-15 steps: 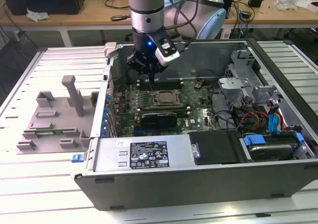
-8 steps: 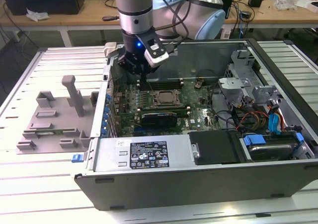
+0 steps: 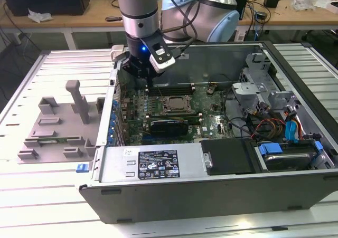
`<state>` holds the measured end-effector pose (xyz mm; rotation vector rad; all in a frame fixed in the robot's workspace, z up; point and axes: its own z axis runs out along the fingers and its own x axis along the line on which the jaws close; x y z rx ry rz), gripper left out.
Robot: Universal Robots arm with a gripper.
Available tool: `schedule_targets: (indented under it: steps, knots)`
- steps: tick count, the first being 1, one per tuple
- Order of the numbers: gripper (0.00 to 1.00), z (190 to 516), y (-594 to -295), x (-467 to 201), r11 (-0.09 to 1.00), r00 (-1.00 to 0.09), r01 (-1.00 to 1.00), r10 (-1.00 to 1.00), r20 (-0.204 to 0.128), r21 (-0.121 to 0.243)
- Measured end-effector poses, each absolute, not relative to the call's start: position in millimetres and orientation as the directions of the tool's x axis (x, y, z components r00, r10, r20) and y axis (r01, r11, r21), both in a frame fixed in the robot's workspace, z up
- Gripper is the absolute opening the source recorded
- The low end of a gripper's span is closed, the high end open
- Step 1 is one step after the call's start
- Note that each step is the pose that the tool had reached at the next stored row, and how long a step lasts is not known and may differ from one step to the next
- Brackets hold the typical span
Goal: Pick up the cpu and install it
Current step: 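Install the first cpu locking lever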
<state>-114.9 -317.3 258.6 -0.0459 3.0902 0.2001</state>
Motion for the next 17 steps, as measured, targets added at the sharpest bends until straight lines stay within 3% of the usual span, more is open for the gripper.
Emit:
schedule_targets:
  steps: [3,10,17]
  knots:
    - [0.11,258.6,-317.4,-115.2,0.991,-0.999,-0.033,-0.027,-0.046,0.131]
    - [0.11,254.2,-317.4,-116.3,0.984,-0.999,-0.033,-0.025,-0.048,0.177]
    - [0.11,254.1,-317.4,-116.2,0.983,-0.999,-0.033,-0.025,-0.048,0.179]
